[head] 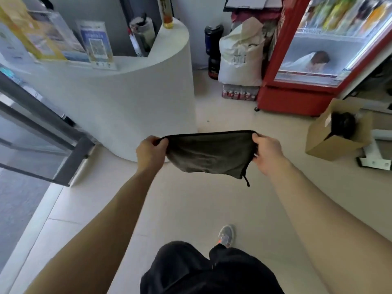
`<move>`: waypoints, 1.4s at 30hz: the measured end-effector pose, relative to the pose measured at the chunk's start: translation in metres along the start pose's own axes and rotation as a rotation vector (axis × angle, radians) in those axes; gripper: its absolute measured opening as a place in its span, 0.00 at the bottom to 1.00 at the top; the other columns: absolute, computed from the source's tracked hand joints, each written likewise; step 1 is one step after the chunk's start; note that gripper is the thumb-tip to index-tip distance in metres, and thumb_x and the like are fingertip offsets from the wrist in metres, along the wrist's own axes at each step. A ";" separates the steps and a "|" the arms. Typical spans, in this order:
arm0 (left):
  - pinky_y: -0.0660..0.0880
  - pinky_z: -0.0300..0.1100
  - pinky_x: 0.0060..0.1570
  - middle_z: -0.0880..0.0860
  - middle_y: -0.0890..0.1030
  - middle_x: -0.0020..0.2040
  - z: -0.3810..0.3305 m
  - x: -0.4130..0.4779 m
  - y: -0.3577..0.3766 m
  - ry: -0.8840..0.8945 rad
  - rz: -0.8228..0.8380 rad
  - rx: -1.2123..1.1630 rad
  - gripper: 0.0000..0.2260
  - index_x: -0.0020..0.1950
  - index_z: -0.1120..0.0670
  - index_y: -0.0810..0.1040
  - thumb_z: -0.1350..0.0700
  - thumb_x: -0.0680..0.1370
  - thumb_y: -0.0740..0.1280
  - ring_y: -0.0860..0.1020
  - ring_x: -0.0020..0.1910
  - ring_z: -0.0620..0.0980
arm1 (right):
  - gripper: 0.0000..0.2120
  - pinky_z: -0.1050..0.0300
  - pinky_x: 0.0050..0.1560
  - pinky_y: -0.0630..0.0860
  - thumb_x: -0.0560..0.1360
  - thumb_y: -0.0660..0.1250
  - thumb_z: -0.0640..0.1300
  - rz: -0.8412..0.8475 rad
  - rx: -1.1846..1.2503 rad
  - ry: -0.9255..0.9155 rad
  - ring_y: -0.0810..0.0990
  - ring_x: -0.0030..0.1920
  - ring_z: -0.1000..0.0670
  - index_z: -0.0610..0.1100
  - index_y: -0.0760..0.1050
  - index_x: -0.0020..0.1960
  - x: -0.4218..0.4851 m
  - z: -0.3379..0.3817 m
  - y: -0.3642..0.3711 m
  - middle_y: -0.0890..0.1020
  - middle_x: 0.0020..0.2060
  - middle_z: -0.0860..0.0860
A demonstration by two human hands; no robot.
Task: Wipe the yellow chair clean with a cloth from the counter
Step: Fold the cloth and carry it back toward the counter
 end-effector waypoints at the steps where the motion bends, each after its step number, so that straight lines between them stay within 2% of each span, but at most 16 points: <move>1: 0.80 0.47 0.42 0.53 0.82 0.41 -0.011 0.000 0.027 -0.139 0.044 -0.143 0.07 0.43 0.55 0.80 0.53 0.76 0.68 0.83 0.39 0.56 | 0.07 0.52 0.41 0.78 0.80 0.65 0.38 -0.046 0.043 0.034 0.80 0.42 0.47 0.42 0.78 0.57 0.009 0.007 0.002 0.81 0.44 0.46; 4: 0.79 0.43 0.36 0.56 0.80 0.38 -0.056 -0.011 0.105 -0.348 0.257 -0.451 0.06 0.43 0.58 0.78 0.57 0.77 0.69 0.79 0.31 0.54 | 0.06 0.51 0.44 0.78 0.81 0.64 0.38 0.113 0.074 0.114 0.81 0.48 0.45 0.43 0.79 0.54 0.025 0.017 0.021 0.82 0.48 0.45; 8: 0.82 0.43 0.39 0.57 0.82 0.37 -0.116 -0.016 0.169 -0.228 0.442 -0.437 0.08 0.47 0.61 0.80 0.56 0.79 0.69 0.81 0.31 0.53 | 0.04 0.46 0.54 0.77 0.80 0.65 0.39 0.313 -0.104 -0.052 0.82 0.47 0.45 0.42 0.78 0.51 0.037 0.042 0.037 0.83 0.45 0.44; 13: 0.80 0.40 0.37 0.57 0.85 0.40 -0.153 0.018 0.194 -0.161 0.449 -0.417 0.10 0.50 0.61 0.83 0.54 0.78 0.70 0.84 0.39 0.55 | 0.04 0.50 0.49 0.74 0.80 0.66 0.39 0.353 -0.263 -0.216 0.80 0.45 0.48 0.45 0.77 0.47 0.084 0.083 0.036 0.82 0.43 0.47; 17: 0.81 0.43 0.45 0.55 0.86 0.42 -0.182 0.053 0.205 -0.115 0.490 -0.377 0.06 0.48 0.55 0.84 0.54 0.78 0.70 0.85 0.44 0.54 | 0.02 0.52 0.51 0.75 0.79 0.67 0.38 0.462 -0.245 -0.230 0.80 0.45 0.51 0.44 0.76 0.50 0.123 0.111 0.055 0.83 0.43 0.50; 19: 0.81 0.45 0.48 0.57 0.87 0.46 -0.197 0.075 0.208 -0.129 0.537 -0.397 0.07 0.51 0.55 0.84 0.57 0.79 0.67 0.86 0.46 0.54 | 0.07 0.53 0.52 0.78 0.76 0.71 0.37 0.526 -0.254 -0.226 0.82 0.47 0.50 0.44 0.76 0.51 0.147 0.126 0.063 0.84 0.44 0.49; 22: 0.80 0.41 0.41 0.55 0.86 0.44 -0.223 0.110 0.215 -0.033 0.634 -0.341 0.09 0.51 0.53 0.85 0.62 0.78 0.65 0.85 0.43 0.51 | 0.11 0.52 0.50 0.78 0.72 0.72 0.31 0.552 -0.279 -0.227 0.82 0.45 0.47 0.45 0.77 0.49 0.186 0.161 0.077 0.86 0.43 0.48; 25: 0.73 0.36 0.37 0.44 0.83 0.36 -0.247 0.152 0.214 0.274 0.349 -0.065 0.08 0.46 0.49 0.84 0.61 0.73 0.70 0.80 0.36 0.41 | 0.10 0.56 0.46 0.76 0.75 0.69 0.31 0.588 -0.292 -0.183 0.82 0.45 0.49 0.46 0.77 0.47 0.223 0.201 0.095 0.86 0.41 0.48; 27: 0.72 0.35 0.45 0.42 0.79 0.47 -0.263 0.176 0.208 0.476 0.103 0.095 0.13 0.53 0.46 0.78 0.54 0.70 0.75 0.76 0.45 0.40 | 0.11 0.57 0.45 0.74 0.76 0.68 0.32 0.647 -0.290 -0.158 0.82 0.43 0.51 0.48 0.79 0.46 0.243 0.226 0.110 0.85 0.40 0.49; 28: 0.71 0.36 0.52 0.44 0.76 0.55 -0.268 0.190 0.211 0.533 0.099 0.158 0.22 0.59 0.45 0.74 0.49 0.69 0.76 0.73 0.53 0.42 | 0.11 0.56 0.46 0.74 0.75 0.69 0.33 0.682 -0.285 -0.140 0.82 0.44 0.51 0.49 0.81 0.46 0.254 0.237 0.116 0.85 0.41 0.49; 30: 0.68 0.40 0.62 0.48 0.69 0.66 -0.271 0.217 0.223 0.475 0.276 0.218 0.33 0.69 0.43 0.68 0.46 0.67 0.78 0.68 0.64 0.47 | 0.09 0.54 0.51 0.75 0.72 0.70 0.35 0.745 -0.246 -0.103 0.82 0.46 0.49 0.48 0.82 0.47 0.274 0.259 0.126 0.85 0.42 0.47; 32: 0.73 0.45 0.59 0.51 0.78 0.60 -0.281 0.232 0.230 0.379 0.384 0.105 0.23 0.63 0.47 0.77 0.51 0.70 0.78 0.76 0.60 0.51 | 0.09 0.54 0.53 0.77 0.71 0.70 0.36 0.786 -0.198 -0.078 0.83 0.46 0.49 0.44 0.80 0.50 0.291 0.281 0.133 0.84 0.43 0.47; 35: 0.79 0.49 0.50 0.58 0.83 0.43 -0.313 0.242 0.227 0.321 0.327 -0.216 0.08 0.50 0.59 0.84 0.62 0.72 0.76 0.82 0.43 0.52 | 0.07 0.55 0.51 0.79 0.70 0.71 0.37 0.834 -0.187 -0.105 0.84 0.44 0.49 0.46 0.83 0.46 0.309 0.320 0.141 0.85 0.42 0.47; 37: 0.77 0.43 0.42 0.63 0.77 0.38 -0.349 0.241 0.225 0.333 0.326 -0.366 0.09 0.45 0.65 0.79 0.60 0.73 0.74 0.78 0.39 0.52 | 0.08 0.54 0.49 0.81 0.70 0.71 0.37 0.861 -0.083 -0.149 0.84 0.43 0.49 0.48 0.84 0.43 0.320 0.355 0.148 0.85 0.41 0.48; 39: 0.73 0.41 0.39 0.64 0.73 0.38 -0.385 0.241 0.231 0.320 0.309 -0.503 0.12 0.44 0.64 0.75 0.55 0.74 0.71 0.75 0.41 0.55 | 0.07 0.50 0.55 0.81 0.70 0.75 0.41 0.947 0.058 -0.155 0.84 0.48 0.48 0.49 0.83 0.47 0.329 0.385 0.158 0.85 0.46 0.47; 42: 0.79 0.47 0.54 0.53 0.86 0.48 -0.413 0.253 0.250 0.069 0.168 -0.809 0.05 0.49 0.55 0.81 0.55 0.80 0.67 0.83 0.51 0.52 | 0.30 0.44 0.67 0.74 0.64 0.77 0.63 1.110 -0.078 0.004 0.79 0.64 0.45 0.48 0.82 0.61 0.345 0.381 0.170 0.82 0.61 0.46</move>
Point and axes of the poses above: each hand's wrist, its own x-axis towards the middle knuckle, its own y-axis out of the palm, z = x × y, the point moved 5 cm from there along x, towards the middle knuckle
